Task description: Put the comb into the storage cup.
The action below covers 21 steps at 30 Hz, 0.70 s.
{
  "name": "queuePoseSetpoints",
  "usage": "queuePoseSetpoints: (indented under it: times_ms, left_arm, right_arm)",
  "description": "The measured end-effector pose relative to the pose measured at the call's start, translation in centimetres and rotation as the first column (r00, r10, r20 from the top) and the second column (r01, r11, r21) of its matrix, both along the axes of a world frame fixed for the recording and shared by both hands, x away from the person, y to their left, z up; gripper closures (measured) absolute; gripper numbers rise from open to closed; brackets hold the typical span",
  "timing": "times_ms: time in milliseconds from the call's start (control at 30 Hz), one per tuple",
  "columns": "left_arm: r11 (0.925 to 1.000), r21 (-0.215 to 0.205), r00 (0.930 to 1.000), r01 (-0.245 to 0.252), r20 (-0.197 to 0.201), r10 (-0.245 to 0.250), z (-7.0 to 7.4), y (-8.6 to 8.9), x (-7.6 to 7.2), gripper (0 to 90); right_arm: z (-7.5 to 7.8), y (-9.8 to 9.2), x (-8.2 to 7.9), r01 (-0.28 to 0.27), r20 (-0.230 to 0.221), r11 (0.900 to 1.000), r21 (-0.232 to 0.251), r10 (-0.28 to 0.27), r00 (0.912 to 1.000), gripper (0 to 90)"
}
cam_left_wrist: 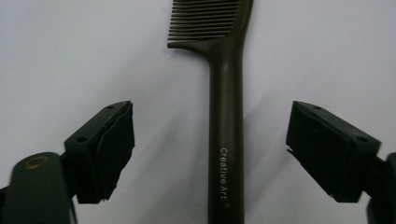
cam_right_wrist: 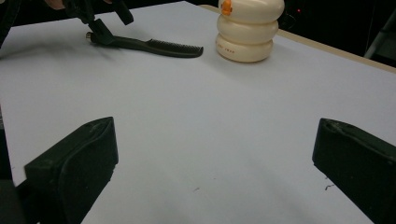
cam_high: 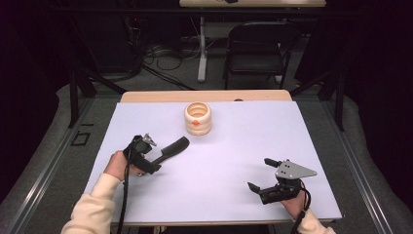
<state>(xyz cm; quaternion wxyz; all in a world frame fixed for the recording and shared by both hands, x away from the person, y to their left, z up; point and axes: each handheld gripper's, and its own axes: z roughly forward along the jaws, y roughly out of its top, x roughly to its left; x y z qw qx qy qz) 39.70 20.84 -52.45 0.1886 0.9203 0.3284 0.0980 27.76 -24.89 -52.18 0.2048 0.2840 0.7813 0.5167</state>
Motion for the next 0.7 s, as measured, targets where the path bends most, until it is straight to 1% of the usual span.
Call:
queuePoseSetpoints:
  times_ms: [33, 100, 200, 233, 267, 300, 333, 367, 467, 533, 567, 600, 633, 667, 700]
  left_arm:
    - [1.0, -0.001, 1.0, -0.003, -0.006, 0.003, 0.0, 0.0, 0.1, 16.3]
    - [1.0, 0.008, 0.9999, 0.001, -0.012, -0.001, 0.0, -0.2, 0.3, 21.4]
    - [0.9998, 0.015, 0.9999, 0.01, -0.007, -0.01, 0.2, -0.4, 0.5, 27.8]
    - [0.9996, 0.024, 0.9997, 0.017, -0.016, -0.017, 0.3, -0.5, 0.7, 30.2]
    - [0.9997, 0.021, 0.9998, 0.01, -0.02, -0.01, 0.2, -0.6, 0.7, 31.6]
    - [0.999, 0.042, 0.9992, 0.017, -0.036, -0.016, 0.2, -1.0, 0.9, 37.3]
    - [0.999, 0.042, 0.9992, 0.017, -0.036, -0.016, 0.2, -1.0, 0.9, 39.3]
    - [0.9985, 0.052, 0.9991, 0.016, -0.041, -0.014, 0.1, -1.2, 1.0, 39.3]
    - [0.9973, 0.071, 0.9975, 0.019, -0.069, -0.014, -0.1, -1.8, 1.4, 45.6]
    - [0.9974, 0.069, 0.997, 0.021, -0.075, -0.016, 0.0, -2.0, 1.6, 51.4]
    - [0.9973, 0.07, 0.9971, 0.022, -0.074, -0.017, 0.0, -2.2, 1.7, 51.4]
    - [0.9967, 0.078, 0.9968, 0.025, -0.077, -0.019, 0.1, -2.3, 1.8, 53.2]
    - [0.9969, 0.075, 0.9967, 0.024, -0.08, -0.018, 0.0, -2.5, 1.8, 54.8]
    - [0.9965, 0.079, 0.9956, 0.028, -0.091, -0.02, 0.0, -2.6, 1.9, 57.3]
    - [0.9964, 0.08, 0.9951, 0.028, -0.097, -0.02, 0.0, -2.7, 2.0, 57.3]
  right_arm:
    - [0.0, 0.0, 0.0, -0.001, -0.002, 1.0, -0.001, 0.001, 1.0, 0.0]
    - [-0.1, 0.1, 0.1, -0.002, -0.002, 1.0, 0.002, 0.002, 1.0, 0.0]
    - [-0.1, 0.1, 0.1, -0.001, -0.005, 1.0, -0.005, 0.001, 1.0, 0.0]
    - [-0.1, 0.1, 0.1, -0.002, -0.004, 1.0, -0.005, 0.002, 1.0, 0.0]
    - [-0.1, 0.1, 0.1, -0.002, -0.007, 1.0, -0.006, 0.002, 1.0, 0.0]
    - [-0.1, 0.2, 0.1, -0.004, -0.009, 1.0, -0.008, 0.004, 1.0, 0.0]
    - [-0.1, 0.2, 0.1, -0.004, -0.009, 1.0, -0.008, 0.004, 1.0, 0.0]
    - [-0.1, 0.2, 0.1, -0.005, -0.011, 1.0, -0.011, 0.005, 0.9999, 0.0]
    - [-0.1, 0.2, 0.1, -0.005, -0.013, 1.0, -0.011, 0.005, 0.9999, 0.0]
    - [-0.1, 0.2, 0.1, -0.006, -0.014, 1.0, -0.012, 0.006, 0.9999, 0.0]
    - [-0.1, 0.2, 0.1, -0.006, -0.014, 1.0, -0.012, 0.006, 0.9999, 0.0]
    - [-0.2, 0.2, 0.2, -0.005, -0.015, 1.0, -0.011, 0.005, 0.9999, 0.0]
    - [-0.2, 0.2, 0.1, -0.005, -0.017, 1.0, -0.013, 0.005, 0.9999, 0.0]
    - [-0.2, 0.3, 0.1, -0.006, -0.017, 1.0, -0.012, 0.006, 0.9998, 0.0]
    - [-0.2, 0.3, 0.1, -0.006, -0.017, 1.0, -0.012, 0.006, 0.9998, 0.0]
